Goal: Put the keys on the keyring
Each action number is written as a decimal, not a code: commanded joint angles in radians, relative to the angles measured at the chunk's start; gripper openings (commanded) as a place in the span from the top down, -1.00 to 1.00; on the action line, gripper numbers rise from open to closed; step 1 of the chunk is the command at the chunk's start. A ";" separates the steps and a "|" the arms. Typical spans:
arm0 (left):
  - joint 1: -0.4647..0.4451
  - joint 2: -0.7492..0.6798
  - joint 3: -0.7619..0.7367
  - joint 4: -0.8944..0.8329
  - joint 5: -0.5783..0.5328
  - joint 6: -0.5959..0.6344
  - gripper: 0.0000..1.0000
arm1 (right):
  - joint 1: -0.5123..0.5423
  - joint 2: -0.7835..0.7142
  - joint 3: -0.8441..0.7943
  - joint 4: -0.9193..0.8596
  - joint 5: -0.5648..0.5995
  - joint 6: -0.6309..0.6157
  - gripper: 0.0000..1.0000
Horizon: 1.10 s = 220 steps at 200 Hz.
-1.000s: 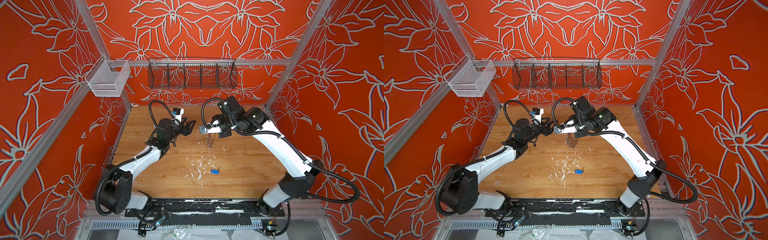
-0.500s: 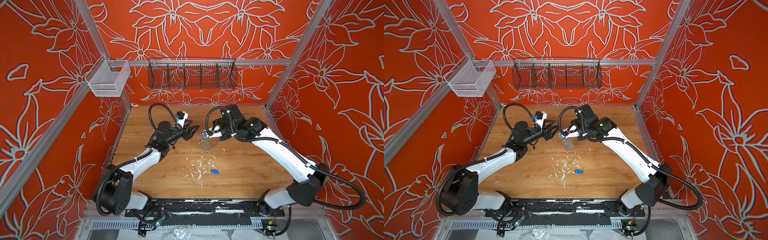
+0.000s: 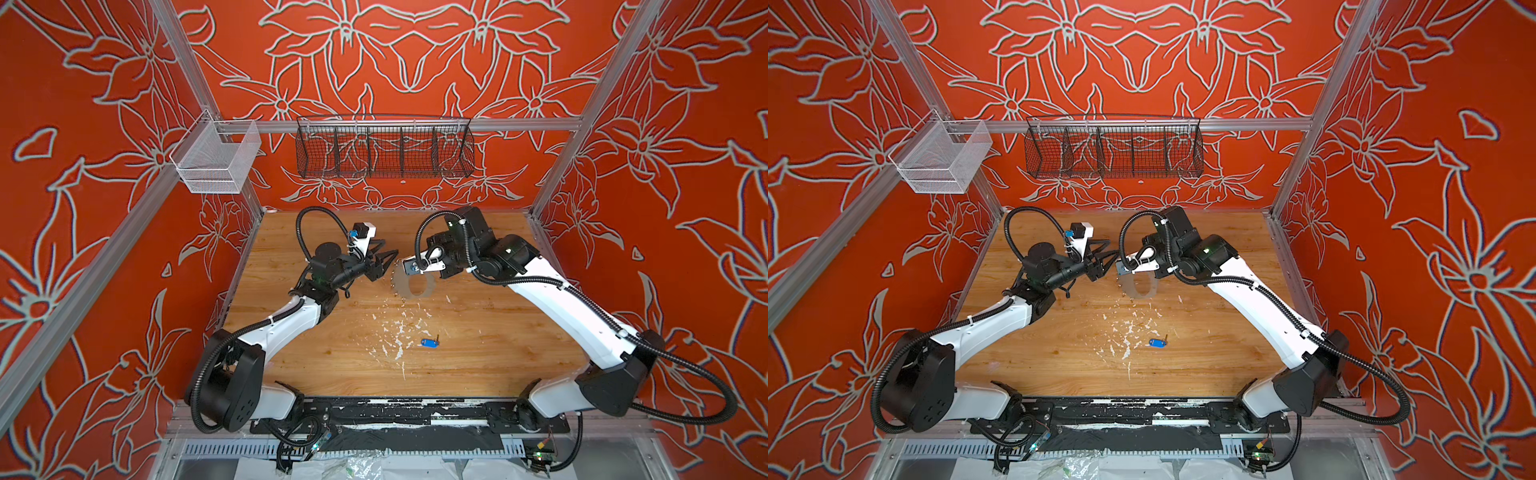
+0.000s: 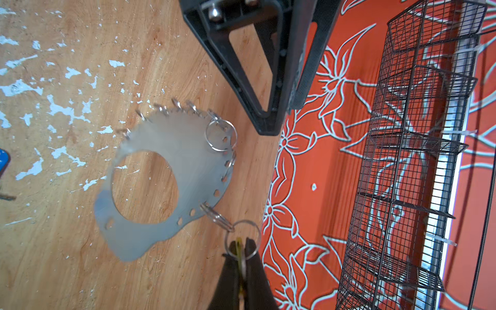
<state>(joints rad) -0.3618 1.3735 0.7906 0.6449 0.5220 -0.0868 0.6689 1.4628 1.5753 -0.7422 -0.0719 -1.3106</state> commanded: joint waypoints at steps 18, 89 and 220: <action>-0.008 -0.035 -0.010 0.029 0.013 0.019 -0.16 | 0.000 -0.006 0.016 0.022 -0.023 -0.018 1.00; -0.011 -0.023 -0.001 0.027 0.013 0.025 -0.16 | 0.000 -0.001 0.016 0.023 -0.022 -0.020 1.00; -0.011 -0.132 -0.056 -0.050 -0.427 -0.076 -0.29 | -0.011 0.168 0.170 0.102 -0.081 0.264 1.00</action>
<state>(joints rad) -0.3676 1.3010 0.7681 0.6025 0.2272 -0.1322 0.6666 1.6127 1.7370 -0.6952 -0.0986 -1.1893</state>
